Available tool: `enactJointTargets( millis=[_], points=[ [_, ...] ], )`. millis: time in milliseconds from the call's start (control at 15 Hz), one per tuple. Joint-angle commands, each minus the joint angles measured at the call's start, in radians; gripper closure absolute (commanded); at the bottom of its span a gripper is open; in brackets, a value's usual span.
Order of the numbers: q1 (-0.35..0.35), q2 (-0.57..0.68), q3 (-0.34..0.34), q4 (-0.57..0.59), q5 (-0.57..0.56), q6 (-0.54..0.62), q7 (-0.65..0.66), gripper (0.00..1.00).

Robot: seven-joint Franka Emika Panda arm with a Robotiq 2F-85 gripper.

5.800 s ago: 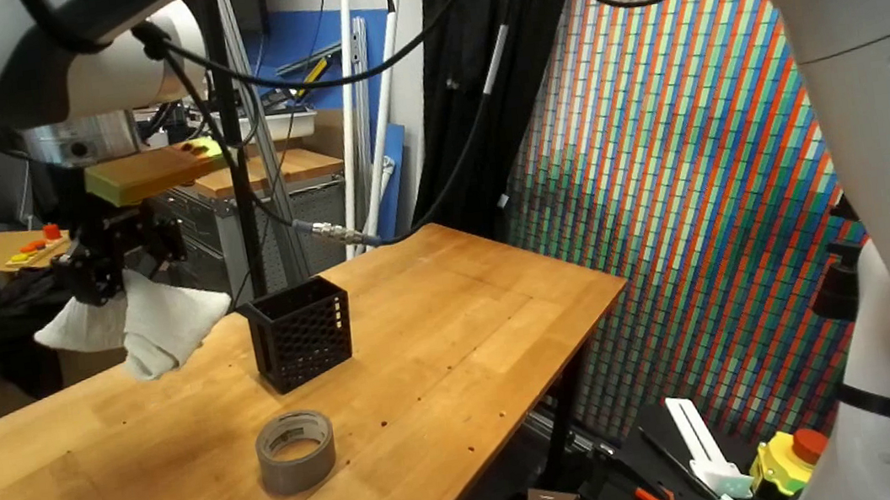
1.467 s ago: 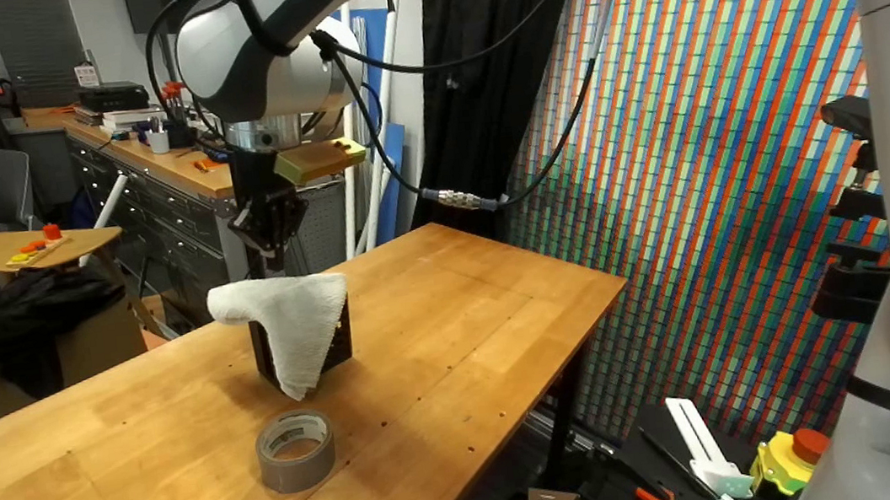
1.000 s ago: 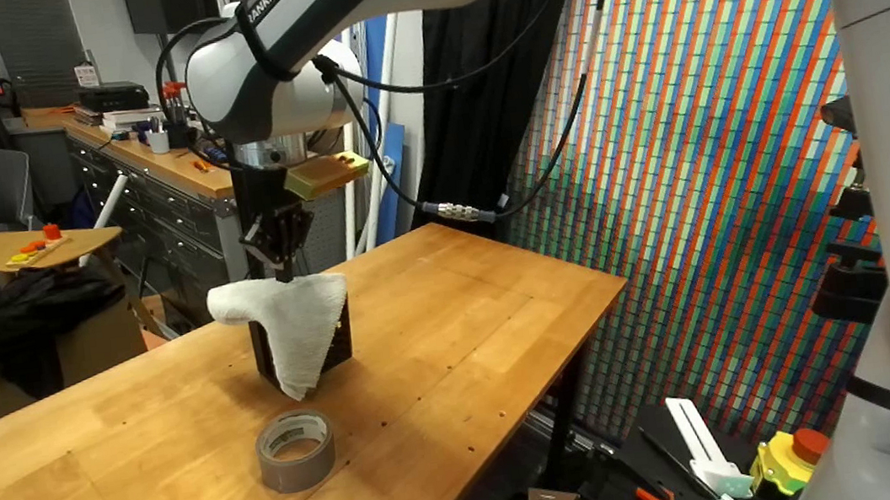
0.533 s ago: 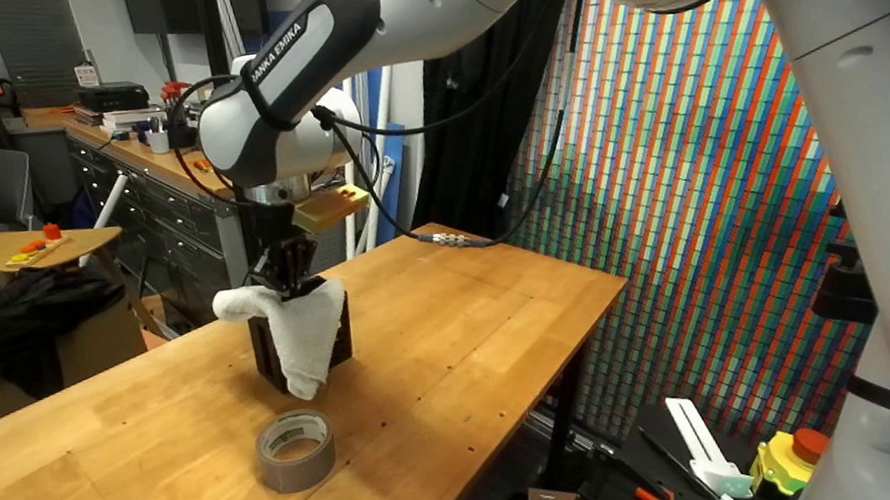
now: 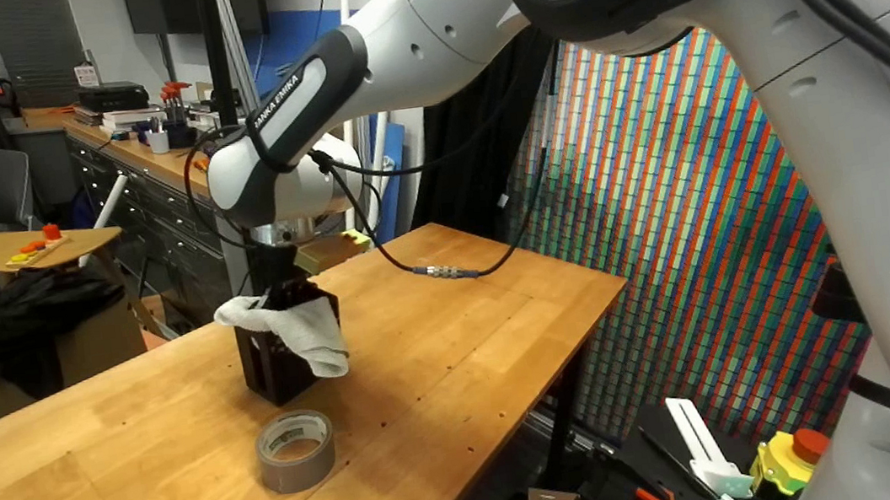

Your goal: Put the towel inside the black box

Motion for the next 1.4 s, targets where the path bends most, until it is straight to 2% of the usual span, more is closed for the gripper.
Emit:
enactJointTargets(
  millis=[0,400,1133,1333],
  points=[
    [-0.019,0.058,0.043,0.048,0.05,-0.013,-0.041,0.97],
    [0.005,-0.023,0.037,0.005,0.03,-0.012,-0.009,0.97],
    [0.109,-0.257,0.007,-0.094,-0.051,-0.083,0.113,0.97],
    [0.133,-0.279,0.011,-0.108,-0.05,-0.082,0.148,0.97]
  ],
)
